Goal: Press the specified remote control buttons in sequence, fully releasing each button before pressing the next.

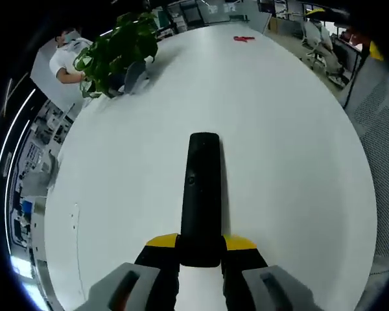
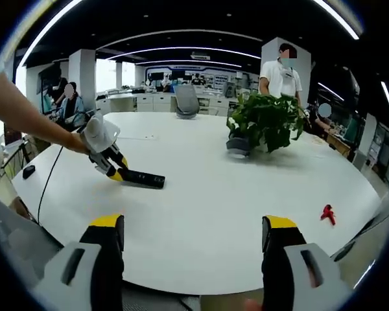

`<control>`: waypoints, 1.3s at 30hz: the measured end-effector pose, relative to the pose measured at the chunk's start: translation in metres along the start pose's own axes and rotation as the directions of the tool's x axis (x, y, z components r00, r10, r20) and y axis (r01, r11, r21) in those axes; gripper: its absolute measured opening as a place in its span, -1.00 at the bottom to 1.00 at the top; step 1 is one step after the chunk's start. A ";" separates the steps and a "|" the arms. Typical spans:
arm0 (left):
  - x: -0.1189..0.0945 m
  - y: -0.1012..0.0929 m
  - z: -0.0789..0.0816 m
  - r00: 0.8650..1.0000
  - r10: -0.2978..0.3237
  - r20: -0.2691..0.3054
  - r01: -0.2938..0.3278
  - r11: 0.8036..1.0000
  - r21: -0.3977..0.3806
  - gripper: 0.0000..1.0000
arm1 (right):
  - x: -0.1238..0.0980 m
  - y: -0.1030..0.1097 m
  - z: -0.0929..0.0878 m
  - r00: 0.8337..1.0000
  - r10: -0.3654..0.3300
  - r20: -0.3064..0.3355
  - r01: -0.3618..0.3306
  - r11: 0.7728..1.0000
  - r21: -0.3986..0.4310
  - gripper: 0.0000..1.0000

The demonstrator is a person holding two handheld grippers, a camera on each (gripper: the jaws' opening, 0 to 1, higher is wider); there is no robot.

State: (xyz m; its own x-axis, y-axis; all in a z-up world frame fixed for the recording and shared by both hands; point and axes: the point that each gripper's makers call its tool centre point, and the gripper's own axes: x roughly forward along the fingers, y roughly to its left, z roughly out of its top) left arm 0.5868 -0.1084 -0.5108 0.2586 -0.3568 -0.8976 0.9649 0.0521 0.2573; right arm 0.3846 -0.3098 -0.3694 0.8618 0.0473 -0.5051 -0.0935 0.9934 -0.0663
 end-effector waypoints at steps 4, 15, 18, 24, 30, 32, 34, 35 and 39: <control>0.004 0.010 0.000 1.000 0.010 -0.010 -0.010 1.000 0.004 -0.53 | 0.001 0.000 -0.002 1.000 -0.001 -0.010 0.001 1.000 -0.003 0.81; 0.015 0.038 0.000 0.999 0.036 -0.034 -0.035 0.999 0.024 -0.53 | 0.002 -0.003 -0.005 0.999 -0.015 -0.029 0.015 1.000 -0.004 0.79; 0.018 0.048 0.000 0.998 0.048 -0.037 -0.046 0.998 0.037 -0.53 | 0.002 -0.003 -0.006 0.999 -0.017 -0.037 0.017 1.000 -0.008 0.78; 0.019 0.065 0.003 0.997 0.064 -0.045 -0.062 0.997 0.046 -0.53 | 0.003 -0.004 -0.009 0.999 -0.021 -0.048 0.021 1.000 -0.009 0.77; 0.025 0.071 0.003 0.997 0.061 -0.052 -0.058 0.996 0.062 -0.53 | 0.004 -0.006 -0.010 0.998 -0.032 -0.058 0.031 0.999 -0.007 0.77; 0.027 0.072 0.003 0.997 0.056 -0.044 -0.054 0.997 0.057 -0.53 | 0.004 -0.006 -0.011 0.997 -0.032 -0.064 0.031 0.999 -0.009 0.76; 0.027 0.074 0.004 0.998 0.047 -0.045 -0.044 0.997 0.060 -0.53 | 0.004 -0.007 -0.012 0.997 -0.035 -0.067 0.034 0.999 -0.011 0.75; 0.026 0.074 0.003 0.998 0.036 -0.048 -0.033 0.998 0.055 -0.52 | 0.004 -0.007 -0.012 0.997 -0.036 -0.068 0.036 0.999 -0.009 0.75; 0.027 0.074 0.003 0.999 0.001 -0.045 0.001 0.999 0.051 -0.52 | 0.004 -0.007 -0.012 0.997 -0.039 -0.070 0.039 0.999 -0.007 0.75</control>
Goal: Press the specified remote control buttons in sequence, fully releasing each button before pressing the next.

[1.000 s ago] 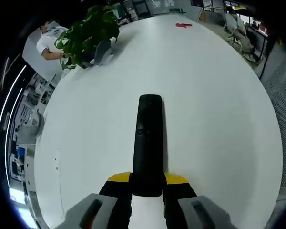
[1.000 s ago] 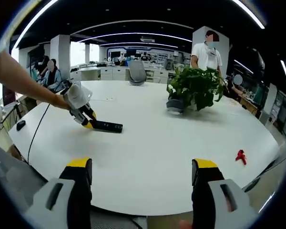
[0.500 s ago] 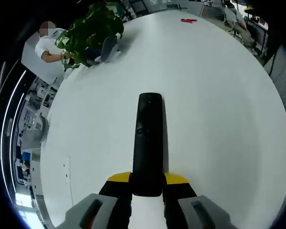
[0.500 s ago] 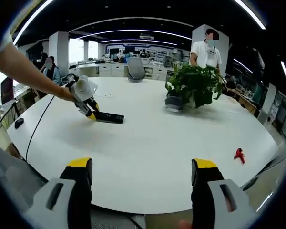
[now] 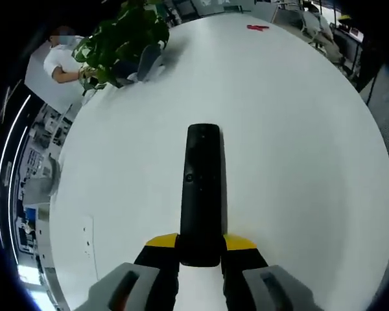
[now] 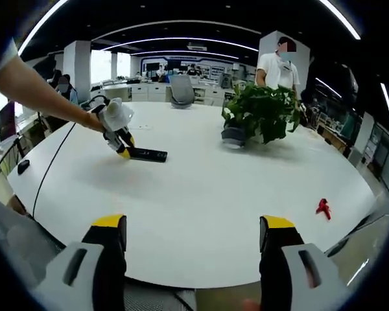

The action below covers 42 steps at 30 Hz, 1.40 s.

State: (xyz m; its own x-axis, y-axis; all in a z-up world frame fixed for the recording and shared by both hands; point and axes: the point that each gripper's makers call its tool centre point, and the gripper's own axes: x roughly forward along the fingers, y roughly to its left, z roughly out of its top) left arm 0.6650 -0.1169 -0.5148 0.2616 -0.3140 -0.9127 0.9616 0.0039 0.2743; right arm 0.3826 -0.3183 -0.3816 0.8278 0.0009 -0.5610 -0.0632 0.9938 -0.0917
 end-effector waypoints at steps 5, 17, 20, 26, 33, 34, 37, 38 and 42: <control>0.001 0.000 -0.001 1.000 -0.021 0.008 0.021 1.000 -0.010 -0.51 | 0.000 0.002 0.001 1.000 0.009 0.005 -0.009 1.000 -0.003 0.77; -0.003 0.005 0.000 1.000 0.008 0.029 -0.007 0.999 -0.037 -0.34 | -0.001 0.004 0.001 1.000 0.012 0.002 -0.012 1.000 -0.017 0.79; -0.002 0.008 -0.001 1.000 0.020 0.011 -0.019 0.998 -0.059 -0.31 | 0.000 0.004 0.001 1.000 0.010 0.002 -0.010 1.000 -0.025 0.82; -0.005 0.012 -0.002 0.998 0.056 -0.019 -0.058 0.992 -0.109 -0.11 | 0.000 0.005 0.001 1.000 0.013 0.003 -0.013 0.999 -0.036 0.85; -0.009 0.018 -0.015 0.996 0.069 -0.056 -0.079 0.976 -0.202 0.29 | -0.001 0.004 0.002 1.000 0.007 0.010 -0.006 0.999 -0.045 0.85; -0.010 0.014 -0.019 0.996 0.058 -0.065 -0.071 0.974 -0.214 0.35 | -0.001 0.004 0.003 1.000 0.006 0.012 -0.006 0.999 -0.046 0.85; -0.016 0.015 -0.022 0.994 0.091 -0.058 -0.102 0.968 -0.230 0.48 | -0.001 0.004 0.004 1.000 0.010 0.018 -0.010 0.999 -0.038 0.86; -0.018 0.016 -0.021 0.994 0.102 -0.049 -0.111 0.962 -0.250 0.52 | -0.001 0.004 0.004 1.000 0.011 0.019 -0.010 0.999 -0.037 0.86; -0.028 0.009 -0.014 0.995 0.095 0.028 -0.078 0.927 -0.367 0.78 | 0.000 0.006 0.003 1.000 0.016 0.013 -0.016 0.999 -0.044 0.90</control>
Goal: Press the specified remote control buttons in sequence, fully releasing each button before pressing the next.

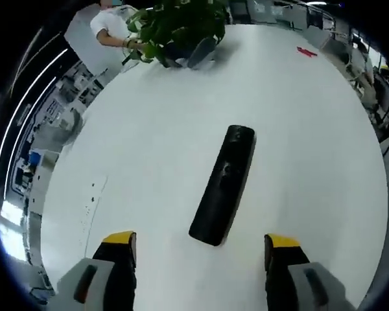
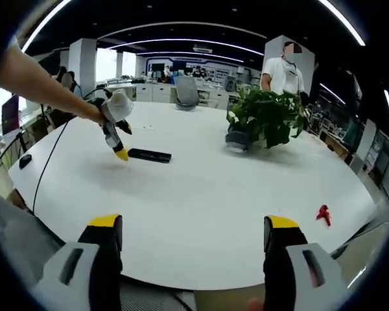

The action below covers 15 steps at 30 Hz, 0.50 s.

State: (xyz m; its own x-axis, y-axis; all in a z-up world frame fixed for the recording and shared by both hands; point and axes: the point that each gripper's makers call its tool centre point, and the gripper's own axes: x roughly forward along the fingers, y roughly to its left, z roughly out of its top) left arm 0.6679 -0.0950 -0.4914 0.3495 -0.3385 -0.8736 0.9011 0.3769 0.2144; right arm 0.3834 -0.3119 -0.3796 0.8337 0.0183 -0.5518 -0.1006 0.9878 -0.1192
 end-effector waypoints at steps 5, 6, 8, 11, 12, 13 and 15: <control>-0.014 -0.012 0.000 0.998 -0.027 0.055 0.032 0.994 -0.102 0.98 | 0.000 0.000 0.002 1.000 0.005 0.016 -0.005 1.000 0.013 1.00; -0.017 -0.013 0.001 0.998 -0.022 0.067 0.029 0.994 -0.104 0.99 | 0.000 0.001 0.002 1.000 0.009 0.012 -0.009 1.000 0.013 1.00; -0.026 -0.017 0.006 0.994 -0.015 0.110 0.027 0.993 -0.111 0.99 | 0.001 0.004 0.001 1.000 0.017 0.006 -0.018 1.000 0.006 1.00; -0.038 -0.020 0.009 0.989 -0.003 0.147 0.023 0.990 -0.139 1.00 | -0.001 0.004 0.005 0.999 0.020 0.025 -0.020 1.000 0.013 1.00; -0.043 -0.023 0.011 0.986 -0.007 0.169 0.034 0.987 -0.157 1.00 | -0.001 0.003 0.005 0.999 0.024 0.029 -0.024 0.999 0.023 1.00; -0.046 -0.023 0.011 0.984 -0.005 0.179 0.035 0.985 -0.169 1.00 | 0.000 0.005 0.004 0.999 0.032 0.023 -0.033 0.999 0.033 1.00; -0.055 -0.025 0.013 0.977 0.007 0.213 0.033 0.982 -0.185 1.00 | -0.001 0.004 0.002 0.999 0.030 0.014 -0.030 0.999 0.036 1.00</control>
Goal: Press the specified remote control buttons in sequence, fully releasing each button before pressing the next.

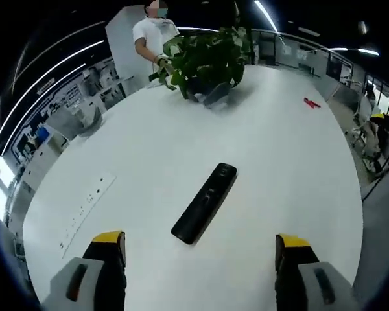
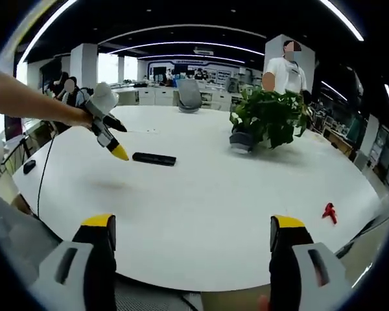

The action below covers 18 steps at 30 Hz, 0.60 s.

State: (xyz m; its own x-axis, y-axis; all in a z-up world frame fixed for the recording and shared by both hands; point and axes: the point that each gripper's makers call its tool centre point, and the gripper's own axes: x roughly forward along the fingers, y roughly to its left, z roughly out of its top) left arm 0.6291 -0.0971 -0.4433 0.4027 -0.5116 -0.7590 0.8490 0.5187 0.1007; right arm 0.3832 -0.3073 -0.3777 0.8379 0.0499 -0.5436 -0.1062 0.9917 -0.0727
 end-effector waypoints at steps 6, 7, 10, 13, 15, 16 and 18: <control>-0.037 -0.009 0.009 0.993 0.025 0.118 -0.011 0.993 -0.115 1.00 | -0.002 -0.004 0.005 0.999 -0.022 0.029 0.022 1.000 0.009 1.00; -0.042 -0.010 0.009 0.990 0.022 0.136 -0.005 0.992 -0.125 1.00 | -0.003 -0.005 0.005 0.999 -0.024 0.031 0.024 1.000 0.009 1.00; -0.059 -0.018 0.002 0.987 0.032 0.154 -0.008 0.988 -0.153 1.00 | -0.003 -0.005 0.005 0.999 -0.023 0.033 0.023 1.000 0.018 1.00; -0.073 -0.023 -0.003 0.981 0.057 0.185 -0.022 0.983 -0.182 1.00 | -0.004 -0.005 0.007 0.999 -0.022 0.039 0.021 1.000 0.021 1.00; -0.088 -0.031 -0.004 0.973 0.078 0.217 -0.032 0.978 -0.207 1.00 | -0.005 -0.004 0.009 0.998 -0.019 0.053 0.017 1.000 0.023 1.00; -0.094 -0.036 -0.005 0.970 0.084 0.227 -0.034 0.975 -0.218 1.00 | -0.006 -0.004 0.009 0.998 -0.018 0.054 0.017 1.000 0.025 1.00; -0.110 -0.042 -0.008 0.960 0.126 0.251 -0.069 0.972 -0.224 1.00 | -0.005 -0.004 0.009 0.998 -0.017 0.056 0.016 1.000 0.026 1.00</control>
State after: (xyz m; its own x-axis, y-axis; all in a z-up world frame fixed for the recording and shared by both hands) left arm 0.5464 -0.0575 -0.3691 0.5794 -0.5973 -0.5545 0.7208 0.6931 0.0066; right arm 0.3844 -0.3100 -0.3668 0.8680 0.0392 -0.4950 -0.0790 0.9951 -0.0597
